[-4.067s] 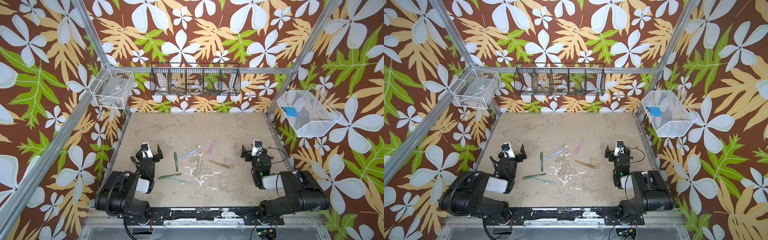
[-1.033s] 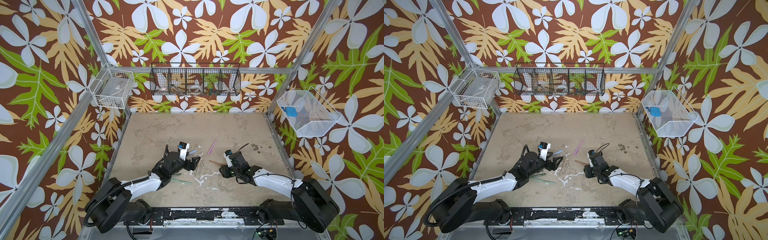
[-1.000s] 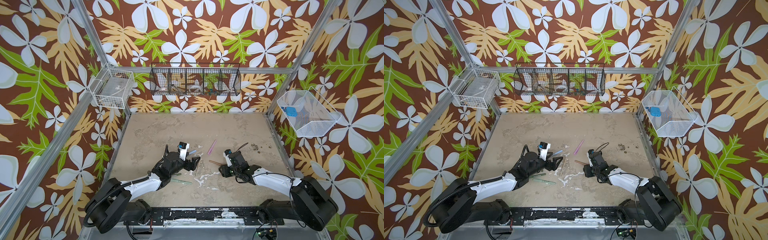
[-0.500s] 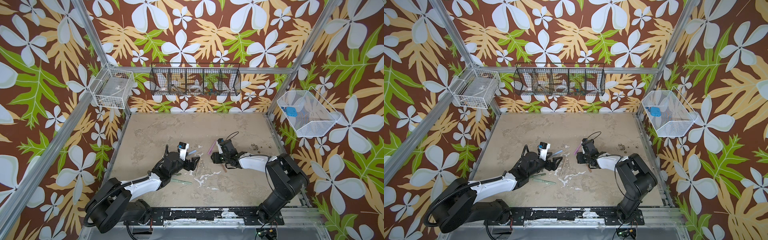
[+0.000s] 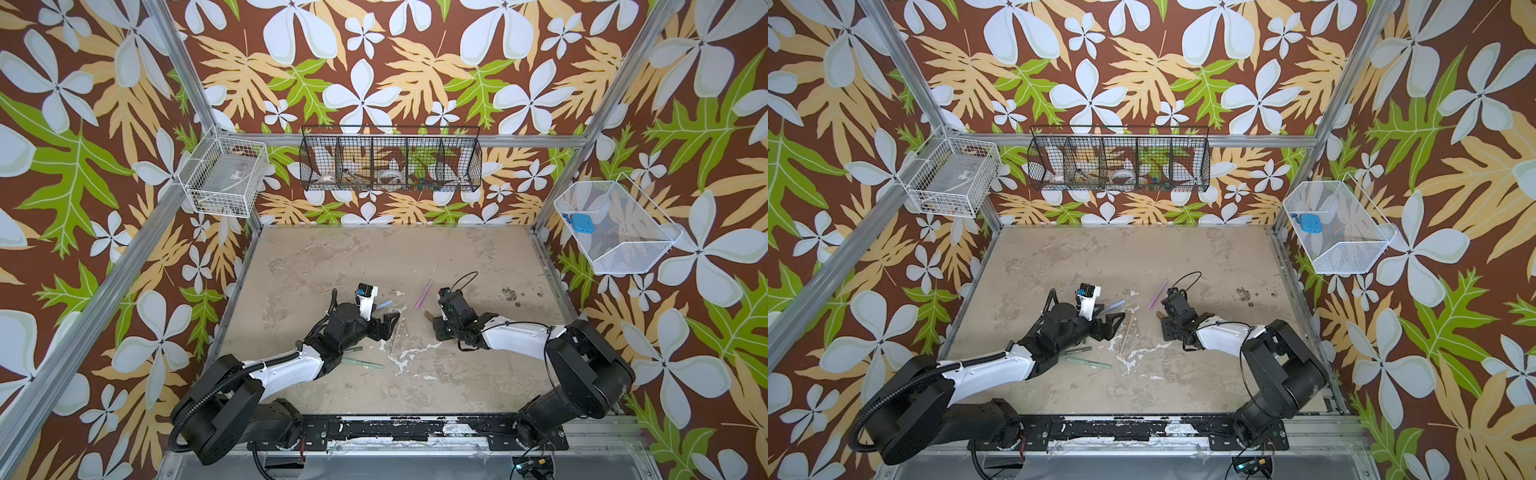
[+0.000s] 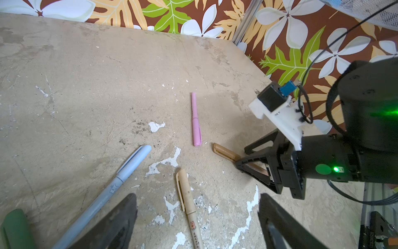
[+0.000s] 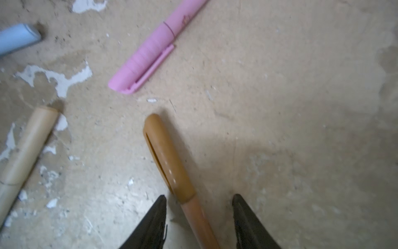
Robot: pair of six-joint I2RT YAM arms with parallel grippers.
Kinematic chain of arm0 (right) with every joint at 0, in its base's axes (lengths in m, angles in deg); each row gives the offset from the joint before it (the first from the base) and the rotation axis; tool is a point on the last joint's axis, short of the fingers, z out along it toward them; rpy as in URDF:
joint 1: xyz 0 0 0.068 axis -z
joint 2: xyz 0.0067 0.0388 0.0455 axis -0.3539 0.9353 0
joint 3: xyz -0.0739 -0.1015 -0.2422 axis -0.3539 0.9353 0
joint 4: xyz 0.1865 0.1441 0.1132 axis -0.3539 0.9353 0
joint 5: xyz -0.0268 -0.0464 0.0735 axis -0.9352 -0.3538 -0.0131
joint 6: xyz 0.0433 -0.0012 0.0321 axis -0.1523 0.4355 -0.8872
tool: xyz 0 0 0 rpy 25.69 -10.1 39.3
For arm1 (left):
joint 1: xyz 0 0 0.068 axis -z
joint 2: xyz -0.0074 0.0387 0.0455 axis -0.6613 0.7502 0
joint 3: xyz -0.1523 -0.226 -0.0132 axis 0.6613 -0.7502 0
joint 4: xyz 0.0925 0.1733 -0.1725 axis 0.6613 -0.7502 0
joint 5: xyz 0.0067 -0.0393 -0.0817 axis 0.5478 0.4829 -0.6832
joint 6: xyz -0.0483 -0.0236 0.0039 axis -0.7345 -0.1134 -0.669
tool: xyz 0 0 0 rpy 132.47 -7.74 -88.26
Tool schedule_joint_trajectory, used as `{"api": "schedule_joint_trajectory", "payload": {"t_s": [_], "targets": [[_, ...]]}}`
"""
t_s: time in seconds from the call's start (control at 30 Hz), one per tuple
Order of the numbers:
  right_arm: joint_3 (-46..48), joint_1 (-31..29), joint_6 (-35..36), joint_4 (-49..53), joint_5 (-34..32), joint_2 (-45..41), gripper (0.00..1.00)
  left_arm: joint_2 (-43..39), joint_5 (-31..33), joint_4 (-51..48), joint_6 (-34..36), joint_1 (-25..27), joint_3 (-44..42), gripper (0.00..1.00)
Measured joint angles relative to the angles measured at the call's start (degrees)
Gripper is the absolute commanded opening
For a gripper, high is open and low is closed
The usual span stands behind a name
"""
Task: Open the pen caps
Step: 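Lower the right gripper and grasp the tan capped pen by its barrel, then lift the tan pen upright with the right gripper toward the left gripper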
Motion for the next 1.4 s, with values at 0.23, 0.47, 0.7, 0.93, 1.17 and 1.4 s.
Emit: {"api": "schedule_joint_trajectory", "payload": {"t_s": [0.23,0.47,0.7,0.93,1.17,1.4], "targets": [[4.3,0.0,1.3,1.9,0.0,-6.0,0.42,0.4,0.6,-0.8,0.0,0.0,0.0,0.89],[2.9,-0.4,3.0,2.1,0.5,-3.4,0.35,0.6,0.6,-1.3,0.0,0.0,0.1,0.89],[1.6,-1.9,4.1,-0.3,-0.4,-0.9,0.15,0.3,0.8,-1.4,0.0,0.0,0.1,0.89],[1.4,-2.0,4.0,0.4,0.0,-1.4,0.00,0.7,-3.4,-0.2,-0.2,0.0,0.1,0.88],[0.9,-2.0,4.2,3.1,0.4,-5.5,0.00,0.1,-5.2,0.0,-1.4,0.0,0.0,0.88],[-1.6,-1.0,5.7,3.1,5.4,-14.9,0.00,-6.1,-7.5,4.0,-5.1,0.0,-3.3,0.90]]}}
